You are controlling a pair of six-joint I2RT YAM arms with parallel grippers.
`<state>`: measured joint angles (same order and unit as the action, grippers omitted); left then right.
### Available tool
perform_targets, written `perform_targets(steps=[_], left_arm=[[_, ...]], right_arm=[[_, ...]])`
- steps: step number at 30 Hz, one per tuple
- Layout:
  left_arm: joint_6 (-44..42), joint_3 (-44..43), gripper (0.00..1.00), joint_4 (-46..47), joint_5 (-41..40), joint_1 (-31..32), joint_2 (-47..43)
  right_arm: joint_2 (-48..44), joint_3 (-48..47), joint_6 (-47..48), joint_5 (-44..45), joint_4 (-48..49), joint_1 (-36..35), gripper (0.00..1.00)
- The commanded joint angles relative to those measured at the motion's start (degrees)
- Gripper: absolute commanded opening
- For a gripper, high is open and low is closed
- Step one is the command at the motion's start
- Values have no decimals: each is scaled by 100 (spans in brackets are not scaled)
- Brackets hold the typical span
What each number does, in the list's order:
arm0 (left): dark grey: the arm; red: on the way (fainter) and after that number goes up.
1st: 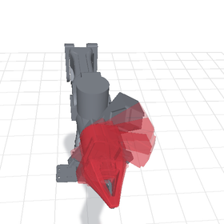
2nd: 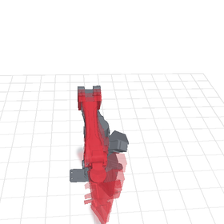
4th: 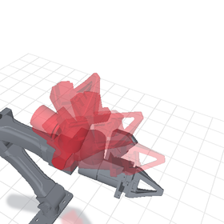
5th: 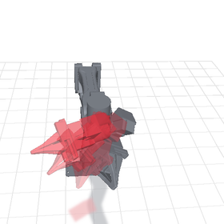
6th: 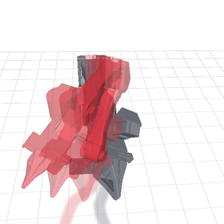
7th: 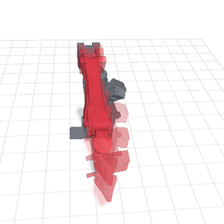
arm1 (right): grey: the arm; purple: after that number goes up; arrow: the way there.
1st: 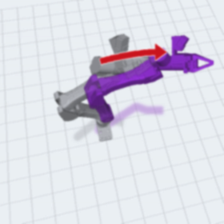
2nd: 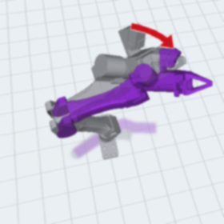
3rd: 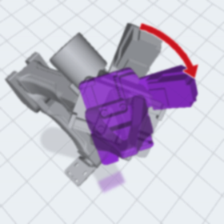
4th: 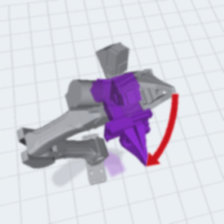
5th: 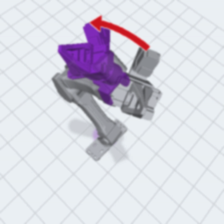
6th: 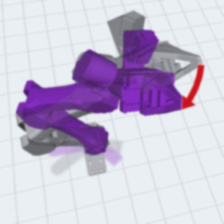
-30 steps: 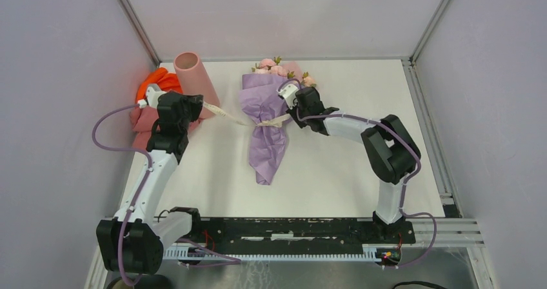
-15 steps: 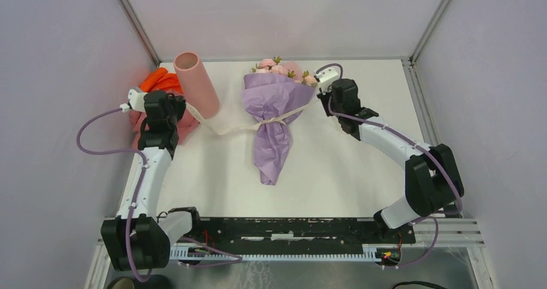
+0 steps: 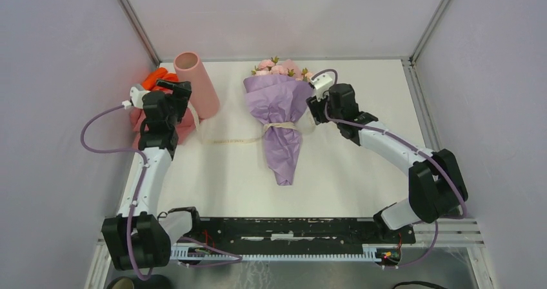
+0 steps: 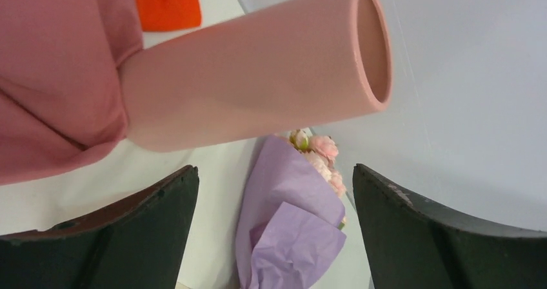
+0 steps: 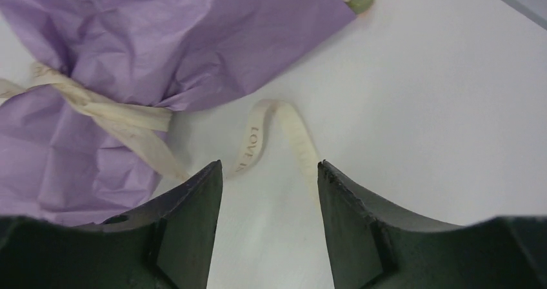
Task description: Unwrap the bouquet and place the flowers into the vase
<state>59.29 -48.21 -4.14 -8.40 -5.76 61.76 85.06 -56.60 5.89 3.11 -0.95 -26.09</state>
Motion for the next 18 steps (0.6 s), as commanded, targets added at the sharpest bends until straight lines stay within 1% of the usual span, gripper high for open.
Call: perform_targets(steps=[1,2,5,7,13,18], left_arm=[[-113,-12,92,912,975,283,129],[-213,-110,91,918,1006,469,177],[-514,-429,89,934,1077,1295,436],[-608,-665,89,1041,1215,1603,741],[-506,-1066,90,1539,1651,1975,1901],[-661,-1483,90,1653,1599,2275,2864]], right_arm=[[-25,-92,53,-294,-51,-434,62],[-9,-137,53,-421,-69,-519,62],[9,-171,-24,-674,49,-672,62],[111,-187,-39,-797,263,-725,62],[647,-491,-103,-951,384,-773,61],[1101,-728,-136,-1088,403,-882,61]])
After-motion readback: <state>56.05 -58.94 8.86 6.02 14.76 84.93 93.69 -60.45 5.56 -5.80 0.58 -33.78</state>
